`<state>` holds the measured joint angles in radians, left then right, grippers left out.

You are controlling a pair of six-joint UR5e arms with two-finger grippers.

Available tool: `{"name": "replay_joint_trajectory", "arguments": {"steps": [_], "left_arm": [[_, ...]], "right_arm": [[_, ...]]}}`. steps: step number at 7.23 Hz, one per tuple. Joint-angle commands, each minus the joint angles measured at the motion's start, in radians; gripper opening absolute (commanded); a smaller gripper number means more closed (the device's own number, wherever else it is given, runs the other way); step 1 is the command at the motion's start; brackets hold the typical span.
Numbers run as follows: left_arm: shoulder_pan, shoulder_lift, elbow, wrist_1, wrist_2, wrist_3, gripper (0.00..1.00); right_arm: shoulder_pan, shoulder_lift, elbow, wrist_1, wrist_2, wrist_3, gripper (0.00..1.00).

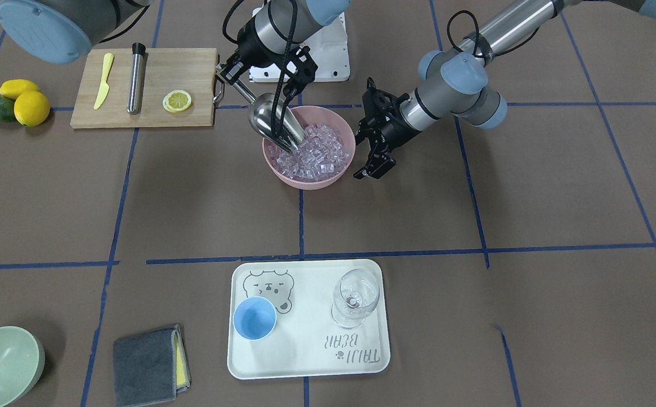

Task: Put ice in cup with scoop
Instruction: 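Lower the scoop with the right gripper into the ice cubes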

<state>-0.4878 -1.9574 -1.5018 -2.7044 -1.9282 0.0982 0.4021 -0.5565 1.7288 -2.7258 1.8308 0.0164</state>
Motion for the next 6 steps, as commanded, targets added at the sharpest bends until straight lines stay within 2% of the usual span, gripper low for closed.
{"name": "replay_joint_trajectory", "arguments": {"steps": [1,4,6], "left_arm": [[0.000,-0.002,0.000,0.000,0.000,0.000,0.99],[0.000,-0.002,0.000,0.000,0.002,0.000,0.99],[0.000,-0.002,0.000,0.000,0.000,-0.002,0.99]], "right_arm": [[0.000,0.000,-0.020,0.049,-0.001,0.014,0.00],[-0.009,-0.010,-0.084,0.145,0.001,0.025,0.00],[-0.011,-0.035,-0.077,0.204,0.001,0.046,0.00]]}}
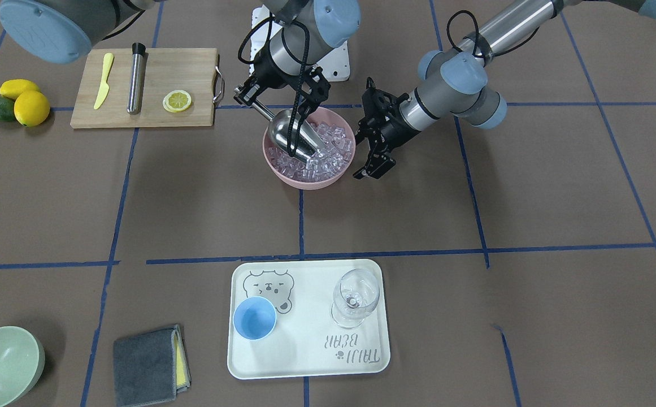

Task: Put ice in cup with scoop
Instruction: 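Drag the scoop through the ice with the right gripper to fill it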

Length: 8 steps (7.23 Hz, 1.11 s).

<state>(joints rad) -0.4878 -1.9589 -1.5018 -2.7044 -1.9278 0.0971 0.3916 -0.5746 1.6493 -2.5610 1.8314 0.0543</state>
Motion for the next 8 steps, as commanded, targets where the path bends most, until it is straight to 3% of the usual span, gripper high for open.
{"name": "replay_joint_trajectory", "arguments": {"steps": [1,4,6,8], "left_arm": [[0.000,0.000,0.000,0.000,0.001,0.000,0.99],[0.000,0.000,0.000,0.000,0.001,-0.002,0.99],[0.002,0.000,0.000,0.000,0.001,-0.002,0.99],[0.002,0.000,0.000,0.002,0.001,-0.002,0.99]], "right_arm": [[0.000,-0.055,0.026,0.091,0.002,0.009,0.00],[0.001,-0.168,0.151,0.165,0.003,0.009,0.00],[0.004,-0.287,0.232,0.324,0.008,0.027,0.00],[0.024,-0.286,0.280,0.329,0.015,0.027,0.00]]}}
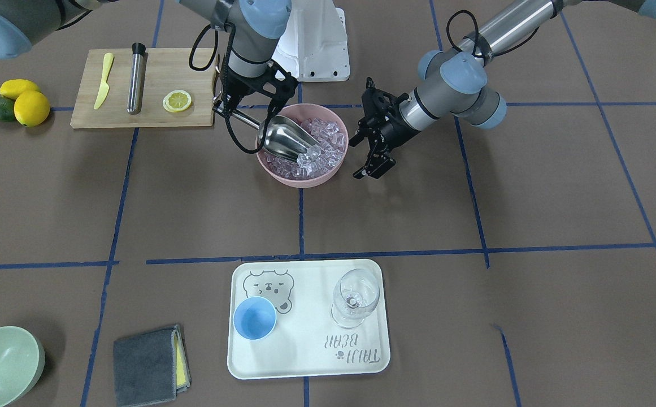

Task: Put ice in cup with scoop
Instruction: 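Drag the scoop through the ice with the right gripper to fill it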

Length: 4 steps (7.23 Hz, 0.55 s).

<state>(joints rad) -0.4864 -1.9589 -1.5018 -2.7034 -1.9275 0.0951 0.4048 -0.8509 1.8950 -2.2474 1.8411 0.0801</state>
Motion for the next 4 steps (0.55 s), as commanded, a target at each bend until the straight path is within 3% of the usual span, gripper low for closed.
{"name": "replay_joint_trajectory", "arguments": {"steps": [1,4], "left_arm": [[0.000,0.000,0.000,0.001,0.001,0.002,0.99],[0.000,0.000,0.002,0.001,-0.001,0.002,0.99]], "right_arm": [[0.023,-0.011,0.057,0.017,0.027,0.004,0.00],[0.063,-0.011,0.107,0.022,0.065,0.018,0.00]]}}
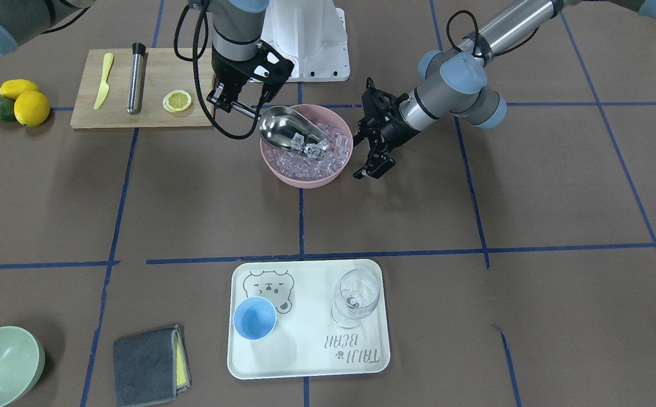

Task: Put ice in cup with scoop
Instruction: 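Drag the scoop through the ice with the right gripper to fill it, then lift the filled scoop and carry it over the blue cup on the tray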

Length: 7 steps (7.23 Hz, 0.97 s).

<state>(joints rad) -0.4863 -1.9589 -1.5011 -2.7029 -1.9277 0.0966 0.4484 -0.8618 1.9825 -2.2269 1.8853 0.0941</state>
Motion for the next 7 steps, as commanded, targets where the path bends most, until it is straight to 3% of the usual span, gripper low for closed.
{"name": "replay_joint_trajectory", "arguments": {"steps": [1,3,5,7], "left_arm": [[0.002,0.000,-0.001,0.000,-0.001,0.000,0.99],[0.000,0.000,-0.001,0.000,-0.001,0.000,0.99],[0.002,-0.002,0.001,0.000,0.001,-0.001,0.99],[0.002,0.000,0.001,0.000,0.001,-0.001,0.99]], "right_arm": [[0.036,0.000,0.036,0.012,0.034,0.012,0.00],[0.129,0.006,0.035,0.015,0.163,0.059,0.00],[0.217,0.017,0.027,0.013,0.236,0.201,0.00],[0.292,0.090,-0.090,0.007,0.337,0.283,0.00]]}}
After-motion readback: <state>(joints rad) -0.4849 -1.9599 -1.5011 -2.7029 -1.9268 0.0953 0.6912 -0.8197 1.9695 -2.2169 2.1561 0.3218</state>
